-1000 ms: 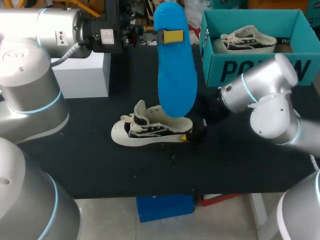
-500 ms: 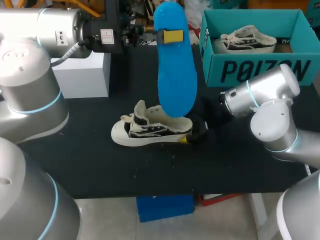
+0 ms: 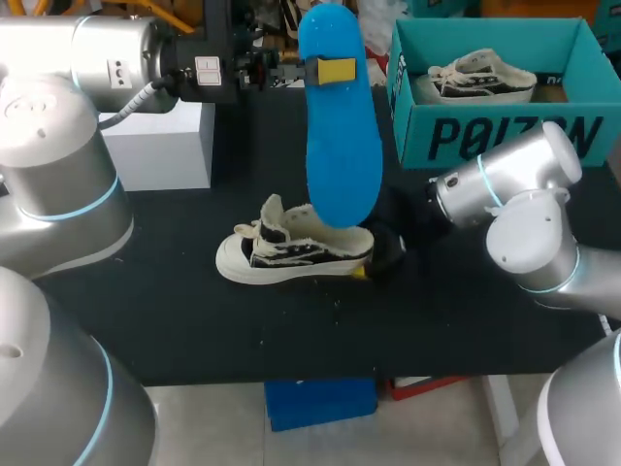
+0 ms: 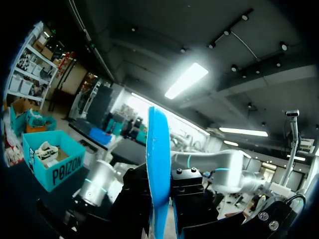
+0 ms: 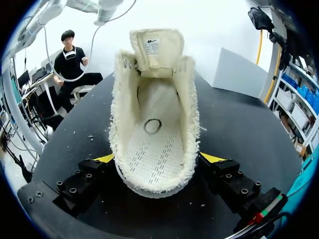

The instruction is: Take the shoe out of the shoebox, open the shoe tongue, remove and reinsert the insole, then place the shoe into the shoebox

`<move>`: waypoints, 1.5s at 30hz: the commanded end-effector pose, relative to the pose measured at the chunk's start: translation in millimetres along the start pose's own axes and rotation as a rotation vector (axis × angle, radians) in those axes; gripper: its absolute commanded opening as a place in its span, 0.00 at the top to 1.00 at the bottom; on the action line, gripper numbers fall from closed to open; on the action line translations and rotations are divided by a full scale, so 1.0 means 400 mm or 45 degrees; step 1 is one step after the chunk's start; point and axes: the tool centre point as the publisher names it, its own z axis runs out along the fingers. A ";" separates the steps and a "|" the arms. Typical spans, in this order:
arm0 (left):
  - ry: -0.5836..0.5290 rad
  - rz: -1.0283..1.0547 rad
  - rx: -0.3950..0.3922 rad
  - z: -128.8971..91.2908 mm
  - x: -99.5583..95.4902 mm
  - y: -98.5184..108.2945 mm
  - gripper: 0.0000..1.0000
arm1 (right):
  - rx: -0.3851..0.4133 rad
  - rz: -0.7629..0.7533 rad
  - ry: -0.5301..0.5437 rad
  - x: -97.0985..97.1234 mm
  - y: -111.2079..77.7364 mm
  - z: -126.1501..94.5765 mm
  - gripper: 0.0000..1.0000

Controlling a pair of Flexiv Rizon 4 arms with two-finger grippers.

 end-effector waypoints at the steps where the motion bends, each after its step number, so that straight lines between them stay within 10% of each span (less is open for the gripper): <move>1: -0.006 0.001 0.002 0.004 0.001 0.003 1.00 | 0.287 0.013 0.041 -0.010 0.035 -0.049 0.00; 9: -0.006 0.001 0.002 0.004 0.001 0.003 1.00 | 0.709 0.045 0.050 -0.041 0.064 -0.103 0.00; 23: -0.006 0.001 0.002 0.004 0.001 0.003 1.00 | 1.097 0.036 0.045 -0.084 0.113 -0.083 0.18; 28: -0.006 0.001 0.002 0.004 0.001 0.003 1.00 | 1.168 0.030 0.034 -0.089 0.134 -0.061 0.32; 45: -0.006 0.001 0.002 0.004 0.001 0.003 1.00 | 1.207 -0.001 0.073 -0.095 0.177 0.000 0.31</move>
